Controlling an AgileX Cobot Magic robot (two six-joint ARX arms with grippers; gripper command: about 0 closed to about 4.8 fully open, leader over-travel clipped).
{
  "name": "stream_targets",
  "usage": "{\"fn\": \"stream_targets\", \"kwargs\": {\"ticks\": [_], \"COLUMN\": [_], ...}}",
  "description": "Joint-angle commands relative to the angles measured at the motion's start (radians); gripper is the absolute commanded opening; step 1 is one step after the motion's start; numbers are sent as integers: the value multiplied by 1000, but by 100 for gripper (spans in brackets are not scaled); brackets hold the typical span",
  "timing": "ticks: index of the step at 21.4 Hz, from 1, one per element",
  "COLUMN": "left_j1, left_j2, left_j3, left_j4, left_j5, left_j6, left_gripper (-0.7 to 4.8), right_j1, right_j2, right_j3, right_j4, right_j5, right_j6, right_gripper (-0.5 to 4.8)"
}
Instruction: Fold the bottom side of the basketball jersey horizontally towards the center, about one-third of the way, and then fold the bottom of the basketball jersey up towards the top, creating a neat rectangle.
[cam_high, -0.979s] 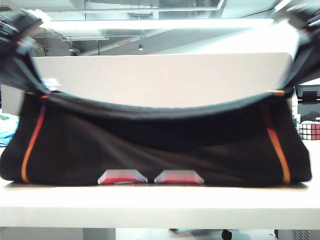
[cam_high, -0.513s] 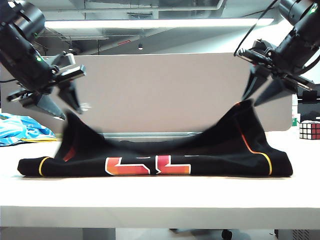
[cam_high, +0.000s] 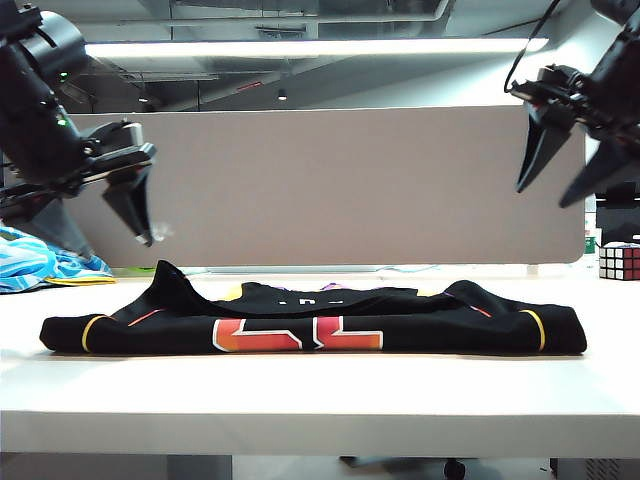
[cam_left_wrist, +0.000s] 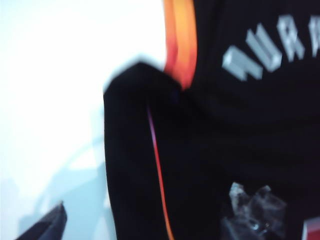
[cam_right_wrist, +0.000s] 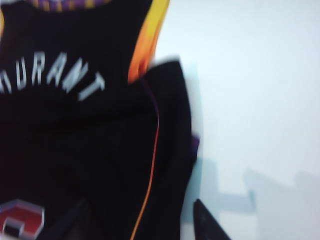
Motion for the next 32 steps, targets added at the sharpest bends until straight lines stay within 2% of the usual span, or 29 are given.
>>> {"fn": "stream_targets", "kwargs": {"ticks": [1, 5, 7, 11, 15, 19, 32], "left_j1": [2, 2, 2, 2, 2, 2, 1], "left_j2": [-40, -51, -51, -51, -50, -50, -39], "left_j3": [-41, -148, -212, -246, -251, -251, -251], "left_j4": [-140, -155, -142, -113, -77, -63, -1], "left_j5": [34, 56, 63, 72, 76, 84, 98], "left_j6": [5, 0, -2, -12, -23, -40, -46], "left_gripper": [403, 403, 403, 403, 403, 403, 398], "right_j1": [3, 2, 2, 2, 4, 4, 27], "right_j2": [-81, -156, -157, -149, -113, -53, 52], "right_j3": [-84, -254, -334, -389, -393, -393, -396], "right_j4": [-67, -18, 48, 156, 169, 169, 221], "right_j5": [-35, -48, -116, -160, -172, -210, -207], "right_j6": [-16, 0, 42, 124, 134, 142, 173], "right_gripper": [286, 284, 285, 285, 285, 325, 319]}}
